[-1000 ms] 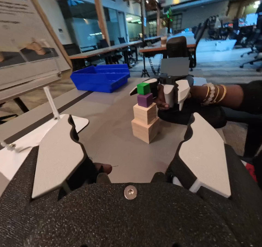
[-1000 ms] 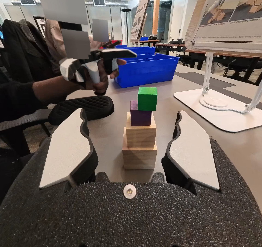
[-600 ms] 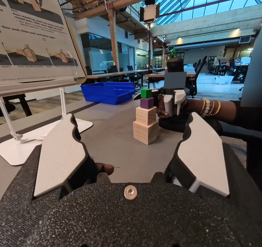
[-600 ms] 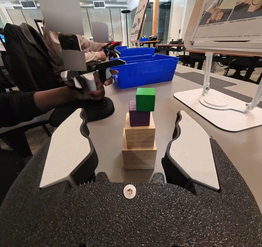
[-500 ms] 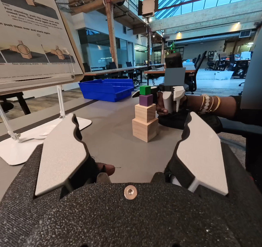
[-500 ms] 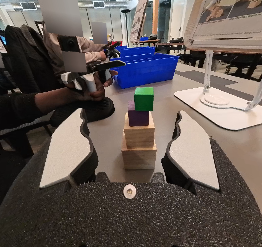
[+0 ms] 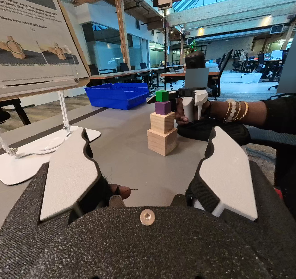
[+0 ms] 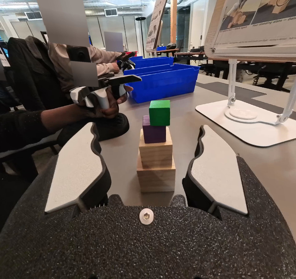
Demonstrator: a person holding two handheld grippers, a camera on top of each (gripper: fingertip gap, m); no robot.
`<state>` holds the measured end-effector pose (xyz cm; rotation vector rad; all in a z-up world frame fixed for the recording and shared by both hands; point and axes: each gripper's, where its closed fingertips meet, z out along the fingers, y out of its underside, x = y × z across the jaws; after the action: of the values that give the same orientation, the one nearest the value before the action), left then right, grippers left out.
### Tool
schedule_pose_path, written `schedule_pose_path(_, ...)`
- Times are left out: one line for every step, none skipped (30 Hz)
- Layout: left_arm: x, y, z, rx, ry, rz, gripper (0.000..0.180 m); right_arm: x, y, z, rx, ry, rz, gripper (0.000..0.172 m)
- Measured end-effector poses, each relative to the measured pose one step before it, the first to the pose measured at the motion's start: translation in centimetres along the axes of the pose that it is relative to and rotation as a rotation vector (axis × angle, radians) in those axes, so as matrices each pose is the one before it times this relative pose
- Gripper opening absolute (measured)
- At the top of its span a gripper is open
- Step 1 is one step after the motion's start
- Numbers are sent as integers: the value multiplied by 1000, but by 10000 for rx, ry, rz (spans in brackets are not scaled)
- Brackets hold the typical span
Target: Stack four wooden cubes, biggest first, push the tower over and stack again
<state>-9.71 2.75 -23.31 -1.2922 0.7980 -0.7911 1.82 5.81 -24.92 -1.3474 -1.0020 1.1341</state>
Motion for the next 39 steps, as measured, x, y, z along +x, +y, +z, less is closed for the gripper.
schedule_pose_path(4,127,65,-79,16,-20,138,-4,-20,-10,10,17,-17,116)
schedule_pose_path(37,140,92,-98,15,27,138,-37,-61,-38,35,-3,-39,116)
schedule_pose_path(85,121,81,-89,16,61,138,-75,-150,-77,79,-33,-37,116)
schedule_pose_path(87,82,50,-64,19,70,138,-36,-200,-112,112,-33,-4,116)
schedule_pose_path(43,10,10,-11,3,42,139,-30,-237,-147,68,-19,18,116)
schedule_pose_path(12,-46,-35,32,9,1,139,-44,-171,-194,-93,-10,-38,115)
schedule_pose_path(17,-42,-48,43,5,6,139,-21,-154,-229,-227,64,-166,113)
schedule_pose_path(-5,-35,-29,28,-32,40,139,-33,-147,-256,-301,78,-273,112)
schedule_pose_path(13,37,5,-19,-40,57,139,-4,-50,-307,-408,47,-288,109)
schedule_pose_path(0,74,55,-55,-25,33,139,99,167,-365,-541,16,-240,102)
schedule_pose_path(-44,80,45,-54,-16,-28,139,248,457,-423,-666,-5,-188,92)
schedule_pose_path(-51,25,12,-18,4,-64,140,345,564,-431,-655,-16,-218,75)
schedule_pose_path(-47,-19,-20,26,4,-56,140,448,566,-366,-568,16,-259,44)
schedule_pose_path(-48,-55,-49,48,-23,-26,141,511,457,-238,-468,73,-233,9)
schedule_pose_path(-15,-45,-27,32,-13,5,141,343,353,-4,-415,16,-215,0)
schedule_pose_path(-6,26,12,-19,-13,6,141,73,439,155,-542,-130,-212,0)
schedule_pose_path(-3,70,45,-49,-1,4,142,-153,536,268,-667,-264,-222,0)
schedule_pose_path(2,52,37,-36,6,-5,142,-26,476,342,-615,-156,-206,0)
schedule_pose_path(-19,6,0,-10,2,-14,142,226,330,360,-474,10,-171,0)
schedule_pose_path(-5,-10,-18,16,6,-21,142,266,264,356,-357,27,-87,0)
schedule_pose_path(-1,-24,-13,18,6,-10,141,11,182,328,-275,-137,-11,0)
schedule_pose_path(25,5,-5,-5,12,18,141,-117,8,291,-162,-179,2,0)
schedule_pose_path(55,34,31,-27,19,32,141,-66,-158,219,-88,-90,-47,0)
schedule_pose_path(27,41,24,-32,3,22,141,-43,-223,183,-73,-38,-80,0)
schedule_pose_path(-7,13,17,-16,0,-2,141,9,-292,129,-61,-4,-69,0)
schedule_pose_path(-16,-8,-10,7,2,-19,141,-3,-333,80,-31,-18,-44,0)
schedule_pose_path(-14,-24,-20,27,2,-24,141,-37,-301,86,-22,-45,-22,0)
schedule_pose_path(-8,-36,-29,26,-1,-14,141,-22,-209,112,-39,-28,-41,0)
schedule_pose_path(-7,-10,-21,14,-1,0,141,1,-129,102,-47,-10,-47,0)
schedule_pose_path(12,-8,2,5,0,14,140,-6,-128,113,-28,-22,-5,0)
schedule_pose_path(-7,15,7,-12,-21,17,141,-26,-161,106,-2,-30,42,0)
schedule_pose_path(14,41,29,-31,-2,19,140,-27,-247,79,49,-19,6,0)
schedule_pose_path(42,40,30,-31,19,19,140,-53,-255,86,56,-20,-31,0)
schedule_pose_path(15,20,20,-15,9,6,140,-7,-229,94,5,7,-47,0)
schedule_pose_path(-12,-12,-11,9,-4,-6,140,31,-205,99,-12,24,-42,0)
schedule_pose_path(-11,-39,-27,29,1,-6,140,-14,-229,109,5,-21,-3,0)
schedule_pose_path(-1,-48,-29,35,1,-8,140,-67,-244,116,16,-59,3,0)
schedule_pose_path(-15,-21,-24,22,-6,-6,139,-49,-240,117,28,-49,-20,0)
schedule_pose_path(-1,-5,7,-4,-3,3,139,-55,-235,131,33,-41,-41,0)
